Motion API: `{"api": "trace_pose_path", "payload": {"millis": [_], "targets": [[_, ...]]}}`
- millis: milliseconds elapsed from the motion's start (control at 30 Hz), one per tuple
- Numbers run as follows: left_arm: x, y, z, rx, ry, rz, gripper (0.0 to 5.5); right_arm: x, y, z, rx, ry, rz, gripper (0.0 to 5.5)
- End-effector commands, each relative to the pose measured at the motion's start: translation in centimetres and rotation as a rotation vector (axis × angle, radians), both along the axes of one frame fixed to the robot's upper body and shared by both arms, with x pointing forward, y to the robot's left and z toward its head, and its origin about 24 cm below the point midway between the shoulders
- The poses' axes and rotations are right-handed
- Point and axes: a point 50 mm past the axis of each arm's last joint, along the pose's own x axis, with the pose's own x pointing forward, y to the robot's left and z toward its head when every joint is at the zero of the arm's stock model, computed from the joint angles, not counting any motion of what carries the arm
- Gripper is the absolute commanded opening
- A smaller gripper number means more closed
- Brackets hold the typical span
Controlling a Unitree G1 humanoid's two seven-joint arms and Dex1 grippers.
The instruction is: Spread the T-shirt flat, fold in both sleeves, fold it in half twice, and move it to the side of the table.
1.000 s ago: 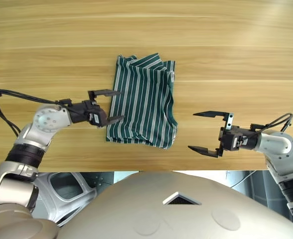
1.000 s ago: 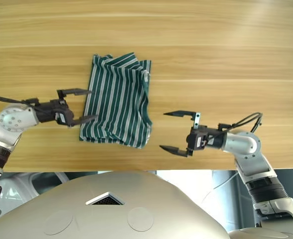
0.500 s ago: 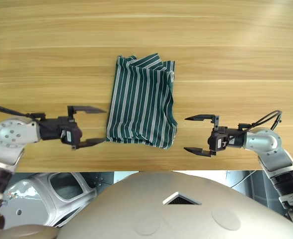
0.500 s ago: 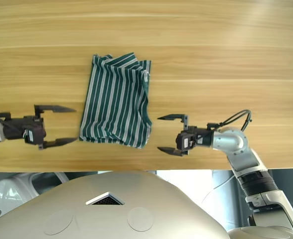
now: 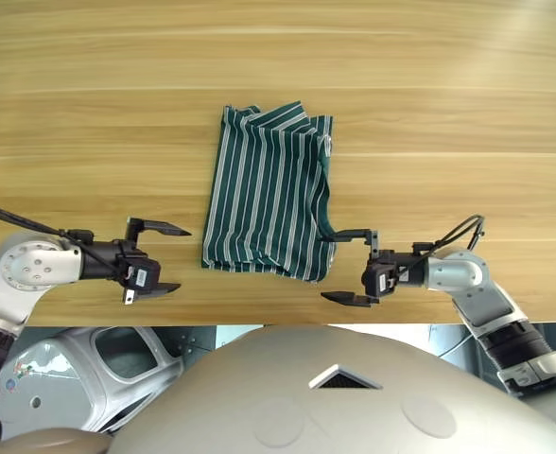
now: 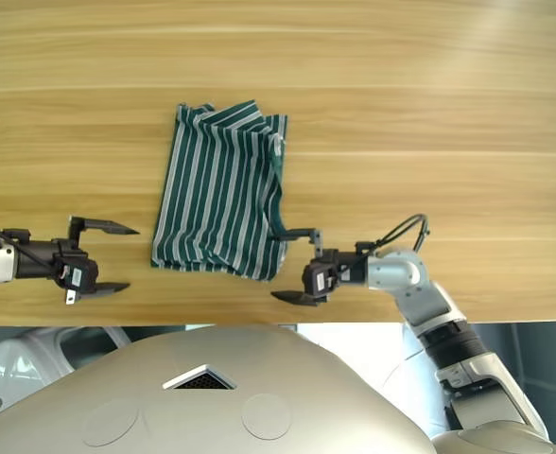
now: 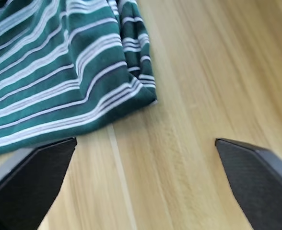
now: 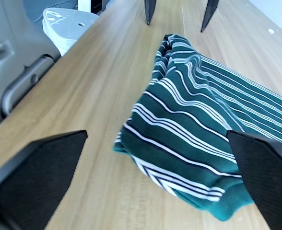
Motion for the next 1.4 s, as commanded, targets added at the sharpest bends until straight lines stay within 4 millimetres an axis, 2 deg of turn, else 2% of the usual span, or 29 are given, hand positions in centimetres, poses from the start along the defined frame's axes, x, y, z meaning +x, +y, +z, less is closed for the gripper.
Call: {"api": "trace_pose_path", "payload": {"millis": [33,367,867,1033,1067,1267,1400], "targets": [[-0.4,-1.1,-1.8,-0.011,0.027,-0.028,5.36,0.3,0.6,-0.1,0.01,-0.012,0.017,5.4],[-0.1,-1.9,-2.6,-0.047,-0.02,-0.06,5.36,0.4,1.0,-0.5,0.016,-0.021,0.002,5.4],[0.1,-2.5,-4.2,-0.053,-0.046,-0.095,2.76,0.4,0.1,-0.8,-0.046,-0.02,-0.012,5.4],[0.0,-2.5,-4.4,-0.054,-0.042,-0.099,1.7,1.2,-0.4,-2.3,-0.149,-0.042,-0.062,5.4],[0.0,-2.5,-4.4,-0.054,-0.041,-0.099,1.65,1.4,-0.4,-2.4,-0.158,-0.048,-0.068,5.4],[0.0,-2.7,-4.4,-0.057,-0.043,-0.104,0.59,1.3,-0.4,-2.8,-0.178,-0.058,-0.063,4.34],[0.2,-2.8,-4.3,-0.061,-0.048,-0.103,0.28,0.5,-0.3,-2.6,-0.163,-0.043,-0.013,3.6]]}}
